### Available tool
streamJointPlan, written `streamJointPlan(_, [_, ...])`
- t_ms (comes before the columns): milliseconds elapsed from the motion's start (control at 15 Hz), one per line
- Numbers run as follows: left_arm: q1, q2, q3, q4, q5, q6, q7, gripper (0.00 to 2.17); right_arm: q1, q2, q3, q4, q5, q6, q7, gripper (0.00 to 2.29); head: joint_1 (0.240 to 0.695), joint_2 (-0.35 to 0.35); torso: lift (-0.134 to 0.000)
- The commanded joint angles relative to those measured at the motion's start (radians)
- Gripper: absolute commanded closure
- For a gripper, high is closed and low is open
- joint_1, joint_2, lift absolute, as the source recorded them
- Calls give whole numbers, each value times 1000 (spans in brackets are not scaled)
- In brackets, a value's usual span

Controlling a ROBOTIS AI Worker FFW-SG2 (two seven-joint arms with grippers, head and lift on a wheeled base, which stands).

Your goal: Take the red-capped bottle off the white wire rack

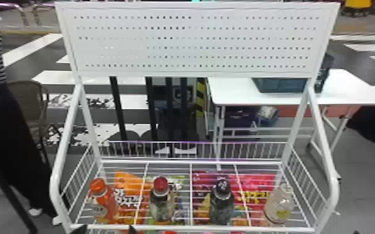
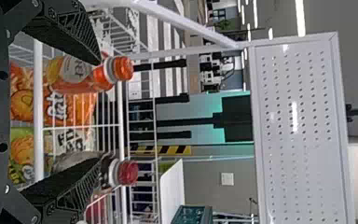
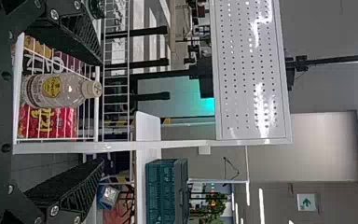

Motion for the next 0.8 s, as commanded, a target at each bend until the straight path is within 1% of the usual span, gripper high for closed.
streamJointPlan(0, [-53,1,-60,78,6,-3,1,161,2,0,0,0,0,0,0,154,499,0,0])
streamJointPlan(67, [-79,1,-86,118,11,-24,3,161,3,-2,0,0,0,0,0,154,499,0,0])
streamJointPlan(200, [-129,-1,-129,201,30,-123,24,157,3,-2,0,-2,2,0,2,154,499,0,0])
streamJointPlan(267, [-168,-2,-154,247,47,-141,38,157,5,-2,2,-2,2,0,2,154,499,0,0])
streamJointPlan(333, [-209,-2,-181,295,55,-156,69,157,5,-2,3,-2,3,0,3,154,499,0,0])
streamJointPlan(400, [-241,-2,-211,345,55,-221,103,124,6,0,5,-3,5,0,3,154,499,0,0])
streamJointPlan(533, [-298,-14,-238,431,60,-276,110,80,6,0,6,-3,8,0,3,154,499,0,0])
streamJointPlan(600, [-327,-25,-249,471,66,-282,110,39,6,0,9,-3,9,-3,3,154,499,0,0])
streamJointPlan(733, [-364,-36,-263,522,76,-291,109,-2,6,1,15,-3,12,-3,5,154,499,0,0])
